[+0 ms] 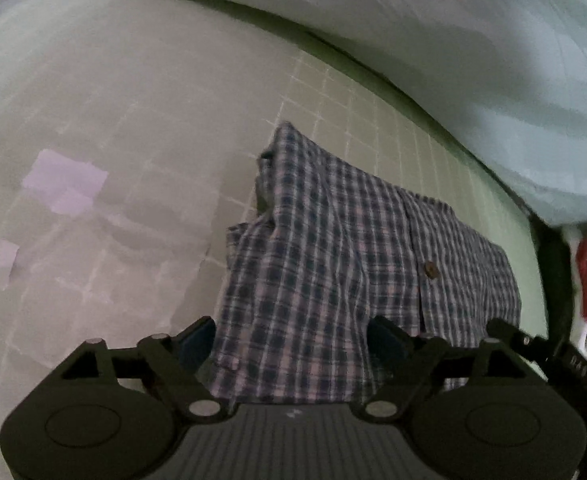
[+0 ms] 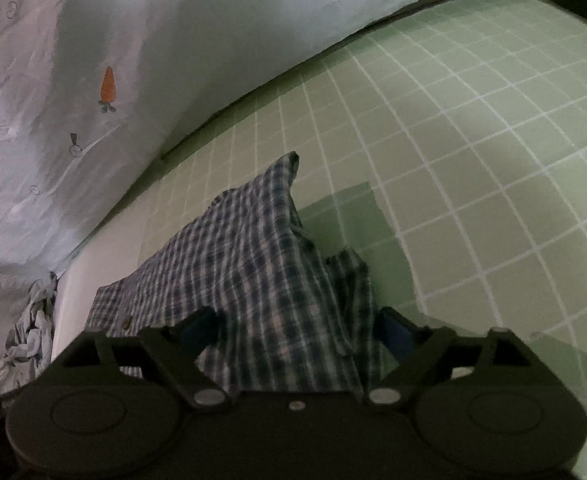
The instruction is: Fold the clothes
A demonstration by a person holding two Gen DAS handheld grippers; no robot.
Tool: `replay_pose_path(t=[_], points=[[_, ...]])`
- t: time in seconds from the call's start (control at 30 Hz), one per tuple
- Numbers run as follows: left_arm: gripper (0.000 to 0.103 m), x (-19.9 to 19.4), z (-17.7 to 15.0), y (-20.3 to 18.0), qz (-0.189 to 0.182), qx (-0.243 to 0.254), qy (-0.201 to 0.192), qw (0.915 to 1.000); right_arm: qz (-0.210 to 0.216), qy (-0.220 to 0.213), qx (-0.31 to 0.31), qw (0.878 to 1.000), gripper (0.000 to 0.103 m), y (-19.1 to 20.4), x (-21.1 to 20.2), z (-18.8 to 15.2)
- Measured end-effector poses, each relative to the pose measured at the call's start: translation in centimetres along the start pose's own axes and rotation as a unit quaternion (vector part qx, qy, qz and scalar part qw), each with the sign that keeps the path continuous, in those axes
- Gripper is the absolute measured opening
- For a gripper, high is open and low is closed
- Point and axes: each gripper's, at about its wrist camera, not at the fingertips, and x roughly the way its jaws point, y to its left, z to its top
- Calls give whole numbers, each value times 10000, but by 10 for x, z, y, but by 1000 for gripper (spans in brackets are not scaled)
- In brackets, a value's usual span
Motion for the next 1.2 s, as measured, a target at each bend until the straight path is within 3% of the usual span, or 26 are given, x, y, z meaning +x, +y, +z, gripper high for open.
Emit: replay_pose_path(t=[0.13, 0.23, 0.33, 0.37, 0.4, 0.47, 0.5, 0.53, 0.6, 0.9, 1.2], points=[[85, 7, 4, 2, -170, -86, 69, 9998, 197, 114, 243, 9994, 90, -4, 8, -1], [82, 10, 7, 5, -358, -188, 128, 9991, 318, 115, 459, 9984, 97, -4, 14, -3], [71, 10, 4, 11, -637, -422, 138, 9970, 490, 214, 541, 9971, 97, 4, 20, -6], [62, 10, 3, 11, -723, -485, 126, 9961, 609, 271, 589, 9960, 94, 6, 22, -7], [53, 10, 2, 11, -821, -528, 119, 9952, 769, 329, 649, 9944, 90, 9, 25, -9], [41, 12, 0, 7, -964, -566, 114, 9937, 1095, 471, 762, 9899, 55, 16, 30, -16], [30, 12, 0, 4, -1011, -538, 109, 9934, 1157, 488, 797, 9889, 47, 19, 31, -19], [26, 11, -1, -1, -1028, -452, 101, 9936, 1173, 454, 819, 9887, 33, 21, 29, -22], [21, 8, 0, -9, -1017, -301, 74, 9943, 1187, 342, 851, 9887, 25, 24, 22, -25], [19, -5, -3, -68, -1798, 118, 56, 9836, 963, -560, 713, 9912, 22, 15, -65, -18], [20, -6, -33, -189, -2745, 1020, 385, 9554, 575, -1718, 786, 9803, 22, -44, -194, -14]])
